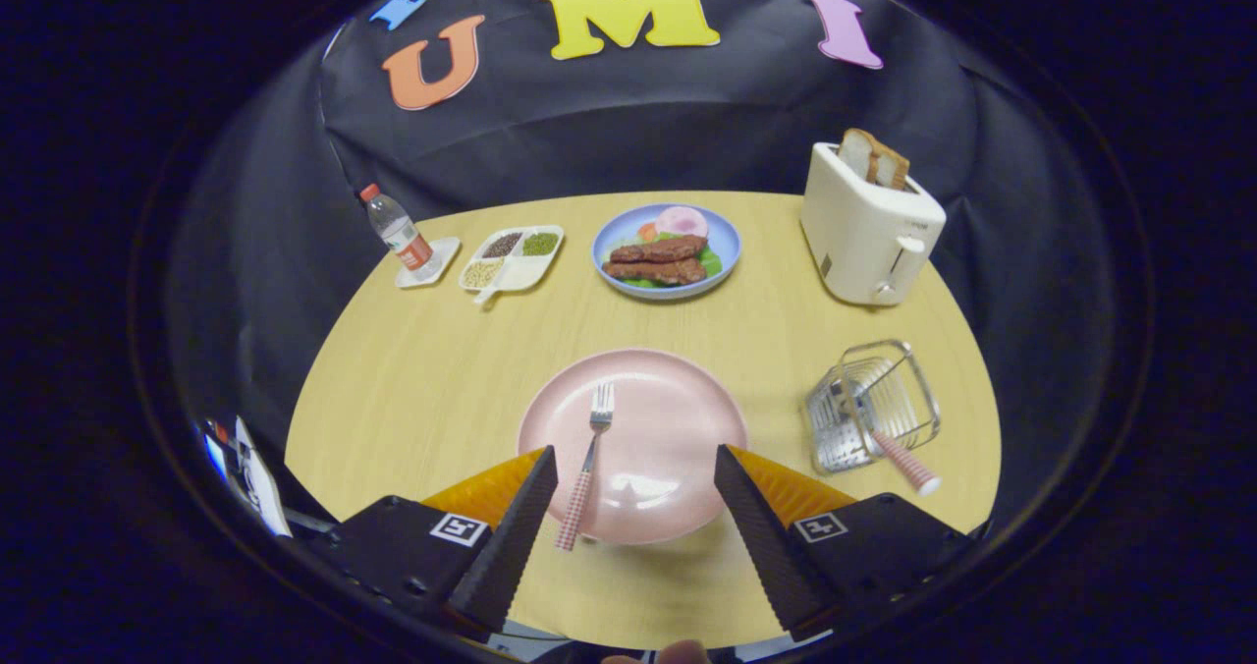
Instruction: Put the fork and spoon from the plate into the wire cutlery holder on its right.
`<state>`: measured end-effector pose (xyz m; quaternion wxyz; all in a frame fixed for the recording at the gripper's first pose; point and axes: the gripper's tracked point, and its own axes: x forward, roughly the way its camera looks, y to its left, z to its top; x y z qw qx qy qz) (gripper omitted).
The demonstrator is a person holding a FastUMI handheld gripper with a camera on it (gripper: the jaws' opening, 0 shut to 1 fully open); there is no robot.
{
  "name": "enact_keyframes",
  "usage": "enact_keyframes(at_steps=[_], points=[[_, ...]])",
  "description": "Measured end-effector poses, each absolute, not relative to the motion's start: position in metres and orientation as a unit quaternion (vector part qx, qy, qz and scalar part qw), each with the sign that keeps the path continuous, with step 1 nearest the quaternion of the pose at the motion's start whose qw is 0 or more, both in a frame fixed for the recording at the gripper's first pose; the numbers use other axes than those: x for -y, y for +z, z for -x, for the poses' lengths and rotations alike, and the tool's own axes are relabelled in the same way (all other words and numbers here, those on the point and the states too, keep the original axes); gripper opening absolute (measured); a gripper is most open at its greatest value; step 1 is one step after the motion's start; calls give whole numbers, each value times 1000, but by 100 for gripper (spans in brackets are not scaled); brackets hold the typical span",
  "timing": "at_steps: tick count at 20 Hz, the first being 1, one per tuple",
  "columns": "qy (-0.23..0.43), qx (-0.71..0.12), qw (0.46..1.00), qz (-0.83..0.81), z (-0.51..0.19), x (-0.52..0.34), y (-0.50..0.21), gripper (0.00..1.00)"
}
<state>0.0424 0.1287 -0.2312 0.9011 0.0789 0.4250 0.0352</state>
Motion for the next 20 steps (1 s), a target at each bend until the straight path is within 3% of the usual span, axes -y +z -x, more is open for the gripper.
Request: enact_keyframes(at_steps=[8,11,16,18,20], points=[[18,-466,883,-56,-46,-170,-301,93],[15,-485,872,-63,-48,-175,-313,76],[14,-501,862,-71,-46,-175,-321,57],[13,-506,859,-75,-46,-174,-325,36],[2,-510,857,-71,-47,-167,-317,28]])
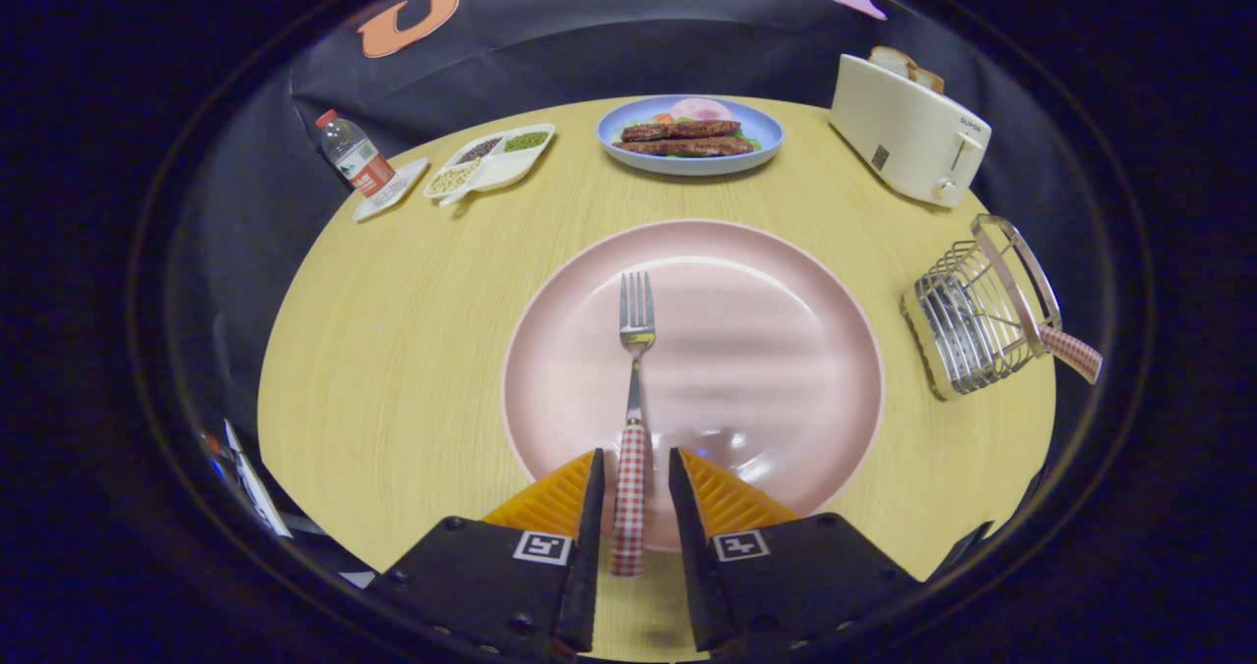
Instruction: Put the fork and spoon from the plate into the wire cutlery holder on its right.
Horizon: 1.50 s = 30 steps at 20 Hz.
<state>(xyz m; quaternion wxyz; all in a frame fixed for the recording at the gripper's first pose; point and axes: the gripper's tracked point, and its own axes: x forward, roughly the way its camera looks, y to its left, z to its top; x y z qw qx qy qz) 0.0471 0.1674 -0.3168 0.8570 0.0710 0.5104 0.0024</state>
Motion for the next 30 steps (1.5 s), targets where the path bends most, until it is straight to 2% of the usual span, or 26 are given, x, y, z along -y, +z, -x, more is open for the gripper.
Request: enact_keyframes(at_steps=[2,3,4,10,16,22,25,30], points=[[-3,-514,855,-66,-46,-164,-331,16],[-4,-514,855,-62,-44,-161,-324,16],[-4,-516,855,-56,-46,-159,-328,4],[3,-518,854,-44,-43,-143,-296,4],[39,-554,828,-75,-29,-115,-214,4],[25,-590,802,-87,-19,-30,-152,4],[12,-614,786,-69,-21,16,-146,4],[-2,-684,727,-62,-19,59,-159,4]])
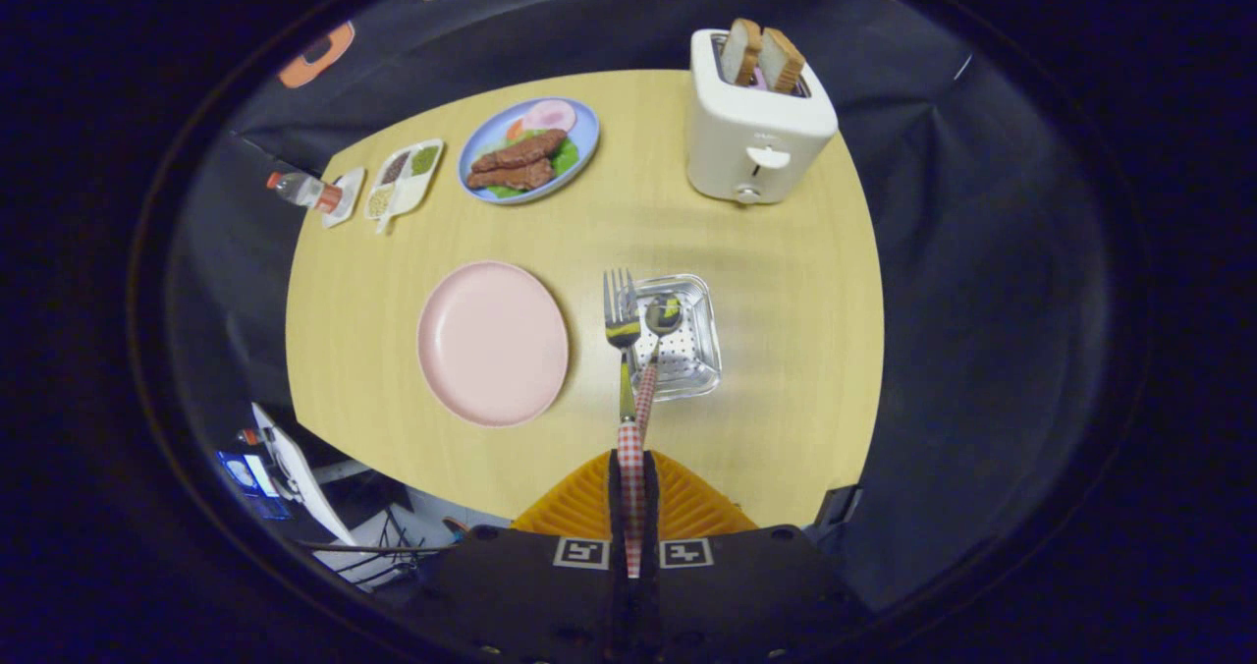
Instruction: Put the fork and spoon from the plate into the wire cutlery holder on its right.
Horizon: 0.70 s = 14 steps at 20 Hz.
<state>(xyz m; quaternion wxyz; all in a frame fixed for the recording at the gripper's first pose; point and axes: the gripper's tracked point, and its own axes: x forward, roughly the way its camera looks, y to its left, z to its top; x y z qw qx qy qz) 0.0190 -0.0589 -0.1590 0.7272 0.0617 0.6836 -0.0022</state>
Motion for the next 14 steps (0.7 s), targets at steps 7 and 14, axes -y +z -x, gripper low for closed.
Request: enact_keyframes(at_steps=[7,14], points=[[-12,-758,649,-72,-24,68,-184,4],[4,-775,627,-81,-5,78,-182,4]])
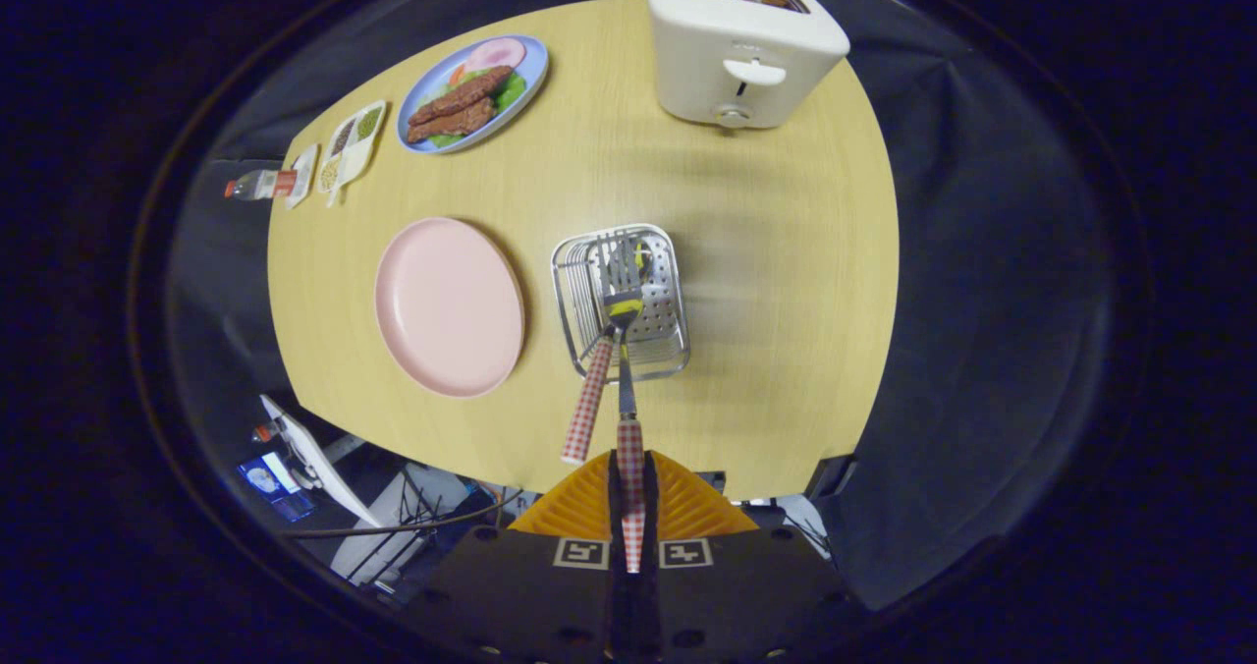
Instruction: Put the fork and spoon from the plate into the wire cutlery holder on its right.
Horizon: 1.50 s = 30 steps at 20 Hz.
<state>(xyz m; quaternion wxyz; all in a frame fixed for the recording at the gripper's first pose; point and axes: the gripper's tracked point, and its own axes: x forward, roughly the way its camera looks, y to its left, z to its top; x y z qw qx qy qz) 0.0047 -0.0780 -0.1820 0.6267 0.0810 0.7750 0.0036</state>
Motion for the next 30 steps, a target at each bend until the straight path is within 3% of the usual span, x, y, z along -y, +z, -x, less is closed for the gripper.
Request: enact_keyframes(at_steps=[17,29,30], points=[[-22,-839,534,-102,-25,68,-201,4],[-14,-847,522,-105,-43,70,-218,4],[-13,-845,524,-106,-43,69,-221,8]])
